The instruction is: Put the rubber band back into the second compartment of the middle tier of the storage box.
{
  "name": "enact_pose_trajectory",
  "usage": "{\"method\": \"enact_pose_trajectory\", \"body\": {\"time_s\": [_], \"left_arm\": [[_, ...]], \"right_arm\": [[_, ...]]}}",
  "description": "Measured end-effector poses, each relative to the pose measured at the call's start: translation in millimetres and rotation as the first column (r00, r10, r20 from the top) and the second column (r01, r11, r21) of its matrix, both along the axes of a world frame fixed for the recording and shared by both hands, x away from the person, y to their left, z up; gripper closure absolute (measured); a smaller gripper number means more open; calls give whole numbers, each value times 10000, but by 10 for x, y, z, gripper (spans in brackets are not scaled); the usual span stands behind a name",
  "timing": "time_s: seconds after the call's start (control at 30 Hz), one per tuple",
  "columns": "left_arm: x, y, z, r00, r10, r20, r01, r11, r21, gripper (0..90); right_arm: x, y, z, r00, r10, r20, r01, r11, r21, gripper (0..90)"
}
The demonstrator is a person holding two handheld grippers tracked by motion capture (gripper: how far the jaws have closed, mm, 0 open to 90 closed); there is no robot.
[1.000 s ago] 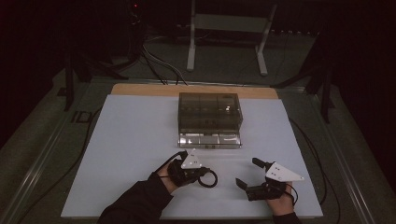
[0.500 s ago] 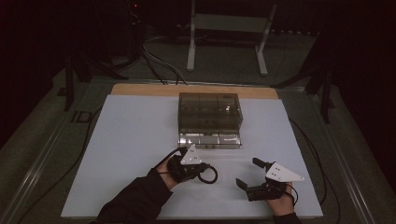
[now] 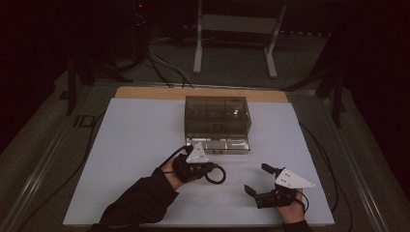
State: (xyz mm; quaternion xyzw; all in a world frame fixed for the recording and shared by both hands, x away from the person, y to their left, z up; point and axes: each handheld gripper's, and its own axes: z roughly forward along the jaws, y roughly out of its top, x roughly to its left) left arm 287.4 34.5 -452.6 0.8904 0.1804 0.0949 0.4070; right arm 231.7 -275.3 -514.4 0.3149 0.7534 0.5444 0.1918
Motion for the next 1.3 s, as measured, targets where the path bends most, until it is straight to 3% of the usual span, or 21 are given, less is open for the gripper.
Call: {"method": "enact_pose_trajectory", "body": {"time_s": [0.43, 0.87, 1.3], "left_arm": [[81, -39, 182, 9998, -60, 180, 62, 10000, -72, 875], [189, -98, 157, 9998, 120, 170, -121, 9999, 13, 876], [378, -98, 203, 9980, 624, -35, -625, 9971, -442, 875]], "right_arm": [[3, -6, 0, 10000, -24, -31, 24, 10000, 62, 0], [0, -5, 4, 10000, -2, -27, 2, 10000, 64, 0], [-8, -3, 6, 10000, 6, -7, -6, 10000, 37, 0]]}}
